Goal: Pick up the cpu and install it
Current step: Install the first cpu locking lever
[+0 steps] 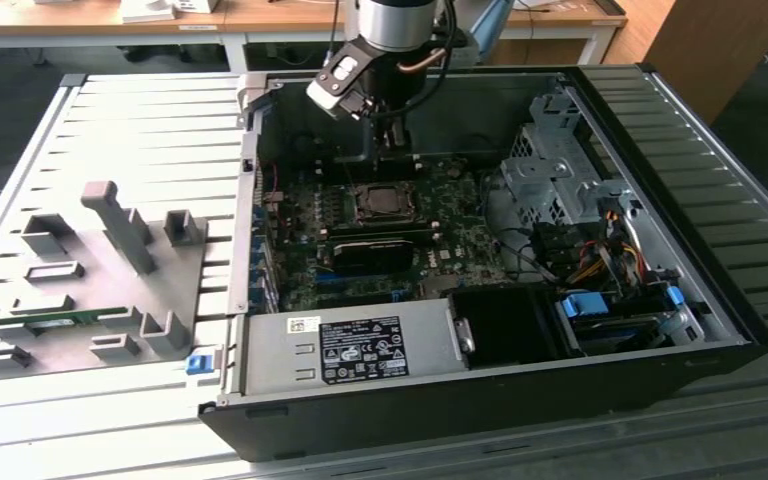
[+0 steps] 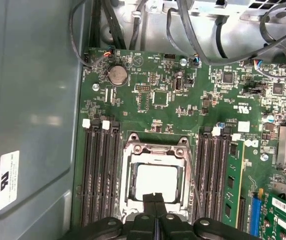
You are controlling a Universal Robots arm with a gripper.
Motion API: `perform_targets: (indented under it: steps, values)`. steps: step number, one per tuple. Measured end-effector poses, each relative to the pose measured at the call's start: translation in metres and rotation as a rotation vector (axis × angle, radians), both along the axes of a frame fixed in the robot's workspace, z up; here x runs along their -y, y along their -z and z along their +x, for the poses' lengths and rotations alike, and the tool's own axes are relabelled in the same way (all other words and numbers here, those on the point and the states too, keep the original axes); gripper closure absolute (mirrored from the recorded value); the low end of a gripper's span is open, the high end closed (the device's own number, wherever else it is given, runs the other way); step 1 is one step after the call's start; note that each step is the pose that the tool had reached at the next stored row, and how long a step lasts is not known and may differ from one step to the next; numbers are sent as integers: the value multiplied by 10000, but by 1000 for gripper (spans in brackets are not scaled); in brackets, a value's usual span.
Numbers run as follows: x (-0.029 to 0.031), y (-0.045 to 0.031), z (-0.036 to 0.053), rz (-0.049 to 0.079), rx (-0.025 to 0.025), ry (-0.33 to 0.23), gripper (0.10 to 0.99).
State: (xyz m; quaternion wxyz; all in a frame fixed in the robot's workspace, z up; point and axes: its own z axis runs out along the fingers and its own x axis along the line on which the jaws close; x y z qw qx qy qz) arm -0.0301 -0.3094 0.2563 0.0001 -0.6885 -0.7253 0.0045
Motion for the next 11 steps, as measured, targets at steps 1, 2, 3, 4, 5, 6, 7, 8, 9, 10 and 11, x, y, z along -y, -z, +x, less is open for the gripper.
perform_targets:
  steps: [1,2,3,4,5,6,7,8,9,10,11]
  values:
    - [0,-9,0,0,0,0,980]
    - [0,-19,0,1,0,1,980]
    - [0,-30,0,1,0,1,980]
    - [0,-74,0,0,0,2,980]
    - [0,-89,0,0,0,2,980]
    - [0,-106,0,0,0,2,980]
    - [0,-126,0,-1,0,2,980]
    - [0,-147,0,-1,0,2,980]
    - [0,-167,0,0,0,2,980]
    - [0,-188,0,-1,0,2,980]
    - [0,-206,0,-1,-1,2,980]
